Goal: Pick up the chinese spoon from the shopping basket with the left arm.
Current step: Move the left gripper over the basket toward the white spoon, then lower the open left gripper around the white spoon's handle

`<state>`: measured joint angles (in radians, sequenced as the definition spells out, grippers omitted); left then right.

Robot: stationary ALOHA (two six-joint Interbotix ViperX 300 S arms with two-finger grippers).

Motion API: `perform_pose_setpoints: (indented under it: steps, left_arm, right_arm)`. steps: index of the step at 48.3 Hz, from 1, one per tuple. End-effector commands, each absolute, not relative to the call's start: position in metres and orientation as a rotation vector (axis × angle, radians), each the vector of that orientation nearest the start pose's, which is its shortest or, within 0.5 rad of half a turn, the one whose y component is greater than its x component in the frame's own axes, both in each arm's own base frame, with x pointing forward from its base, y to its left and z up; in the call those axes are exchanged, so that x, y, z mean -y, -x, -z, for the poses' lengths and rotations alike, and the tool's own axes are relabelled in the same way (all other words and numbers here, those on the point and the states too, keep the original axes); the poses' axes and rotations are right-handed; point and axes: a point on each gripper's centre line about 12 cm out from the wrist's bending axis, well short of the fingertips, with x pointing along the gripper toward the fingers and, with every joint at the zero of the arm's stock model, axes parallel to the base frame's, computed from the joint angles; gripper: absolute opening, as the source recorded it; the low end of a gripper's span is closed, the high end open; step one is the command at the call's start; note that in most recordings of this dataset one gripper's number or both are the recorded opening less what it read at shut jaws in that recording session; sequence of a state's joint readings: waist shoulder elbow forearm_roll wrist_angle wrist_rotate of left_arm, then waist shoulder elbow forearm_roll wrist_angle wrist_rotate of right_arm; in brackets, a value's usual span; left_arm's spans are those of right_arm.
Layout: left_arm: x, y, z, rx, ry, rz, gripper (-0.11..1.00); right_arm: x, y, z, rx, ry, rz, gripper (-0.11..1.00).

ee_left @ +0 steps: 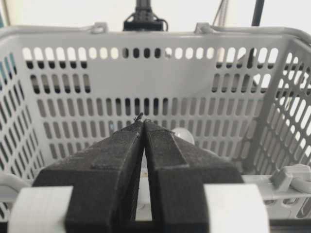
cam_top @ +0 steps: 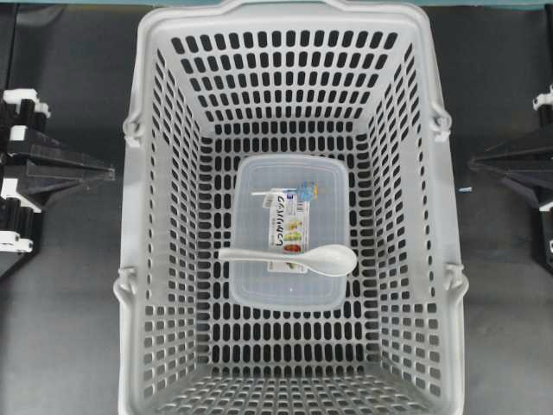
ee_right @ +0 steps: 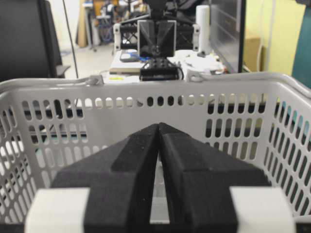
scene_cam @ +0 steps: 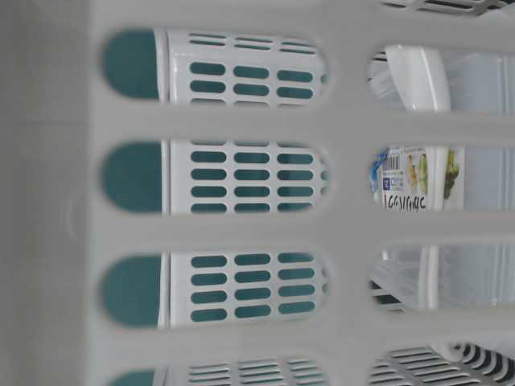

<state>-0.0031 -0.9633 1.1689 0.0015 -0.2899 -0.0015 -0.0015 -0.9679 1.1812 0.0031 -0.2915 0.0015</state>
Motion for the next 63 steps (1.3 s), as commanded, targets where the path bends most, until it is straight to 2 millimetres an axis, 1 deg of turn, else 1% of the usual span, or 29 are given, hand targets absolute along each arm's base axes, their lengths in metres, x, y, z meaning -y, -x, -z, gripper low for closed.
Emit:
perform_pose_setpoints:
  steps: [1, 2, 4, 7, 12, 18, 21, 25, 26, 32, 40, 45, 47, 50, 52, 59, 63]
  left_arm:
    - [0.004, -0.205, -0.301, 0.060, -0.006, 0.023, 0.06]
    - [0.004, -0.207, -0.303, 0.052, 0.003, 0.024, 0.06]
    - [0.004, -0.210, -0.307, 0.027, 0.021, 0.025, 0.02]
    - [0.004, -0.218, -0.315, -0.021, 0.049, 0.020, 0.00]
    - [0.006, -0.231, -0.331, -0.099, 0.063, 0.024, 0.00]
    - [0.013, -0.251, -0.347, -0.237, 0.056, 0.040, 0.00]
    - [0.018, -0.263, -0.352, -0.319, 0.049, 0.052, 0.00]
    - [0.025, -0.282, -0.354, -0.426, 0.032, 0.065, 0.00]
    - [0.028, -0.289, -0.355, -0.463, 0.021, 0.070, 0.00]
    - [0.034, -0.321, -0.355, -0.571, -0.021, 0.082, 0.00]
    - [0.039, -0.364, -0.346, -0.704, -0.051, 0.084, 0.00]
    - [0.040, -0.385, -0.338, -0.769, -0.056, 0.080, 0.00]
    - [0.040, -0.390, -0.335, -0.797, -0.060, 0.078, 0.00]
    - [0.042, -0.398, -0.327, -0.842, -0.068, 0.080, 0.00]
    - [0.043, -0.403, -0.322, -0.867, -0.070, 0.082, 0.00]
    - [0.049, -0.418, -0.306, -0.911, -0.078, 0.090, 0.00]
    - [0.050, -0.424, -0.295, -0.937, -0.082, 0.091, 0.00]
  right_arm:
    - [0.000, -0.199, -0.292, 0.077, -0.014, 0.000, 0.00]
    - [0.000, -0.199, -0.291, 0.072, -0.015, -0.001, 0.00]
    - [0.000, -0.198, -0.290, 0.071, -0.018, -0.001, 0.05]
    - [0.000, -0.198, -0.291, 0.067, -0.020, -0.001, -0.01]
    - [0.000, -0.196, -0.293, 0.075, -0.020, 0.000, -0.01]
    - [0.000, -0.193, -0.298, 0.084, -0.023, 0.000, -0.01]
    - [0.000, -0.193, -0.298, 0.071, -0.031, -0.001, -0.01]
    - [0.000, -0.193, -0.296, 0.031, -0.044, 0.000, -0.01]
    - [0.000, -0.193, -0.295, 0.021, -0.049, 0.000, -0.01]
    - [0.000, -0.193, -0.292, -0.017, -0.067, 0.001, -0.01]
    - [0.000, -0.191, -0.294, -0.014, -0.069, 0.000, -0.01]
    - [0.000, -0.190, -0.296, -0.005, -0.066, 0.000, 0.01]
    - [0.000, -0.190, -0.296, -0.005, -0.066, 0.000, 0.03]
    - [0.000, -0.190, -0.297, -0.002, -0.067, 0.000, 0.09]
    - [0.000, -0.190, -0.297, -0.003, -0.069, 0.000, 0.15]
    - [0.000, -0.190, -0.300, 0.006, -0.067, 0.000, 0.44]
    - [0.000, -0.190, -0.300, 0.006, -0.066, 0.000, 0.56]
